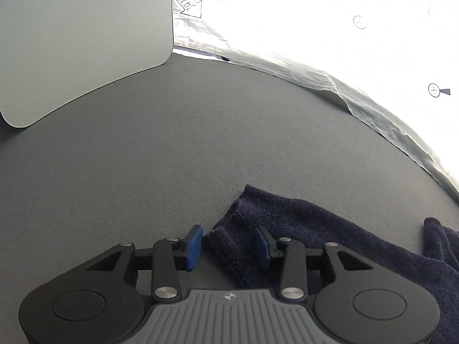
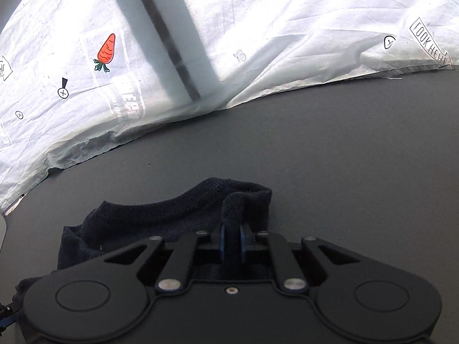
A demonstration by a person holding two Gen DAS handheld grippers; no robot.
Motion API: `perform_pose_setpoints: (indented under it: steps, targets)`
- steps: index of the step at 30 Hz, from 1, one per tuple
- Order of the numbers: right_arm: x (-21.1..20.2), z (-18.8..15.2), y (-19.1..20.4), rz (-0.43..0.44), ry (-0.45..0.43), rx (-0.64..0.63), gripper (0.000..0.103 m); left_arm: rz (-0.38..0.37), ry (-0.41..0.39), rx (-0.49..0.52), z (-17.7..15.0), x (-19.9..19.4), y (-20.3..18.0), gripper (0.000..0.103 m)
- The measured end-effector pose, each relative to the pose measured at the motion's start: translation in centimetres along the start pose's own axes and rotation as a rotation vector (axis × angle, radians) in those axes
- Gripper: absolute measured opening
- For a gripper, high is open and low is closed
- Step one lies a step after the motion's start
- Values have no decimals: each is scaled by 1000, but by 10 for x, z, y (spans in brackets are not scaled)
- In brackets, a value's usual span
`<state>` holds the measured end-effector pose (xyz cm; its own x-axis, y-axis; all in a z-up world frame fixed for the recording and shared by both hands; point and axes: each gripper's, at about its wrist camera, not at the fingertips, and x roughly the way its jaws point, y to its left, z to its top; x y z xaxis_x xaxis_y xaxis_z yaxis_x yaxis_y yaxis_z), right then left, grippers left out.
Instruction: Fold clothes
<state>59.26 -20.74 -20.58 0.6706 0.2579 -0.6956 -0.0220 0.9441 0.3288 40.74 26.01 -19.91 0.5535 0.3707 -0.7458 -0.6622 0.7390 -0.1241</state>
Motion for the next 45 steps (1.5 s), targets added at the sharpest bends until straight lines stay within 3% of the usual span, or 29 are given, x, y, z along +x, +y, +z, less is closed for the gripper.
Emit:
perform_pose_setpoints:
  steps: [2,5,8,12,15,16,17,19,21,25,31,34,37,39,42,45]
  targets:
    - [-5,5,0,23,-36,9,8,-23,-3,-91,10,-3,11,7]
    - [-11,10,-5,35,-63,21,8,-60,-76,-166,30,-29,22,7]
    - [-9,9,-7,31,-59,26,8,-107,-150,-167,48,-53,26,7]
    - [11,-1,6,-52,-10,-46,17,-33,-109,-93,41,-32,20,8]
    - [16,-2,27,-122,31,-188,40,-16,-40,-132,29,-19,25,8]
    - [16,-2,34,-154,45,-239,64,-21,-50,-123,28,-20,25,8]
    - [12,-5,40,-190,44,-286,76,-26,-61,-113,26,-23,25,8]
    - [0,-9,41,-175,35,-298,76,-54,-70,-114,25,-32,23,8]
    - [-16,-15,31,-131,47,-210,77,-86,-75,-123,24,-42,21,8]
    - [-60,-36,17,-130,40,-76,83,-164,-99,-99,19,-63,6,8]
    - [-118,-76,0,-104,33,11,86,-362,-68,-40,-1,-93,-38,8]
    - [-133,-93,-11,-101,38,67,86,-476,-33,66,-23,-109,-70,9]
    - [-142,-104,-21,-66,49,163,86,-608,128,178,-49,-109,-99,16]
    - [-146,-108,-23,-56,38,202,85,-640,232,218,-69,-104,-112,22]
    - [-152,-107,-17,-36,22,196,82,-597,266,338,-89,-109,-120,35]
    - [-157,-105,-10,10,-7,178,73,-603,264,298,-89,-112,-107,50]
